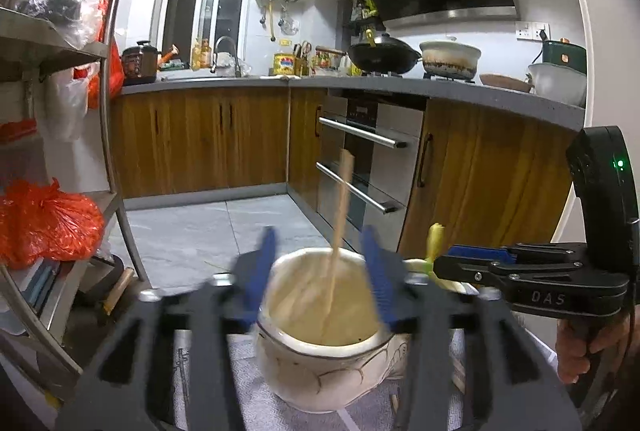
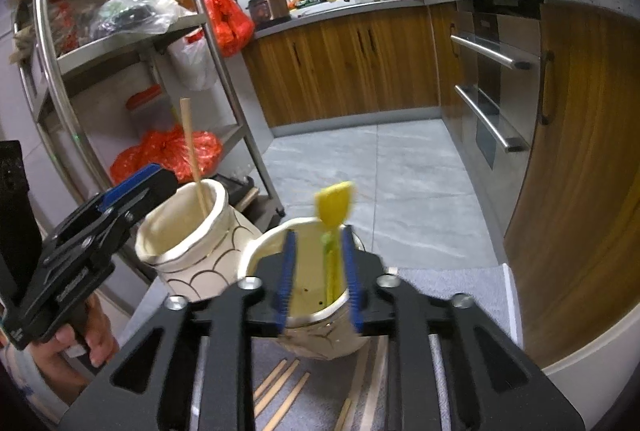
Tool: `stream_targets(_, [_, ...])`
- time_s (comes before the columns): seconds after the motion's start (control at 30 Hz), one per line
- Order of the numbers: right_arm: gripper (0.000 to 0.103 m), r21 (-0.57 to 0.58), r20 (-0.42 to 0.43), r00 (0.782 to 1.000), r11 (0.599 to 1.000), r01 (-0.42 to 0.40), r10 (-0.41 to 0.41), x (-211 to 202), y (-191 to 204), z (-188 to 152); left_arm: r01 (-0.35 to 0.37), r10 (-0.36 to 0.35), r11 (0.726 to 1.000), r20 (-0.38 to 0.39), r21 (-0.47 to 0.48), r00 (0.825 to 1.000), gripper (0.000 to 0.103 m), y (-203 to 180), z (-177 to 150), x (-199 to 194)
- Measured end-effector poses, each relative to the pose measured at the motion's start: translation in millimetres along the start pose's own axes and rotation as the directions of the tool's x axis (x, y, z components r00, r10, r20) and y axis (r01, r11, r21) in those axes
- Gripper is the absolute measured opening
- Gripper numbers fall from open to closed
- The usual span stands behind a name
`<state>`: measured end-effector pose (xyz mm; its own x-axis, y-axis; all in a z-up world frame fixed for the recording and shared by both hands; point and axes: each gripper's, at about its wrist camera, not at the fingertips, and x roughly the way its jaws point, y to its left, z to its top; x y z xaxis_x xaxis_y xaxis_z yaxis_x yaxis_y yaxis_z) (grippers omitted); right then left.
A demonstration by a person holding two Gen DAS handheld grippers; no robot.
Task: Organize utensils
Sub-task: 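Drop the yellow utensil into the small pot while the left drops the chopstick in, then withdraw both open tools back toward the utensils on the cloth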
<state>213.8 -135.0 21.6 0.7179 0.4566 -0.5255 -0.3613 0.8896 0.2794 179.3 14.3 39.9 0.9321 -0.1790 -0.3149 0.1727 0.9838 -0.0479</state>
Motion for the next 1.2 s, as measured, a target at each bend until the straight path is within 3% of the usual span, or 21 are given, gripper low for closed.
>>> stream_targets(0.07, [0.045, -0.003, 0.017, 1.000, 1.000, -0.003, 0.003, -5, -1, 1, -0.011, 0.011, 1.000, 0.008, -0.004, 1.000, 0.062, 1, 2, -4])
stream_targets(0.13, [0.063, -0.002, 0.043, 0.999, 1.000, -0.004, 0.004, -13, -1, 2, -0.016, 0.016, 1.000, 0.021, -0.012, 1.000, 0.078, 3, 5, -11])
stream_targets(0.23, [0.085, 0.000, 0.095, 0.995, 1.000, -0.004, 0.004, -28, -4, 4, -0.020, 0.020, 1.000, 0.040, -0.020, 0.999, 0.093, 6, 8, -21])
stream_targets(0.3, [0.096, 0.009, 0.143, 0.990, 1.000, 0.001, -0.002, -40, -6, 5, -0.020, 0.021, 1.000, 0.057, -0.019, 0.998, 0.097, 7, 11, -30])
stream_targets(0.53, [0.098, -0.001, 0.229, 0.970, 0.996, 0.088, -0.085, -70, -11, 6, -0.020, 0.021, 1.000, 0.086, -0.008, 0.996, 0.097, 5, 19, -57])
stream_targets(0.73, [0.098, 0.009, 0.276, 0.955, 0.994, 0.113, -0.111, -96, -17, 0, 0.000, -0.001, 1.000, 0.095, 0.016, 0.995, 0.097, -2, 20, -79])
stream_targets(1.2, [0.098, 0.000, 0.298, 0.942, 0.987, 0.159, -0.152, -140, -33, -28, 0.039, -0.041, 0.998, 0.034, 0.052, 0.999, 0.097, -12, 2, -107])
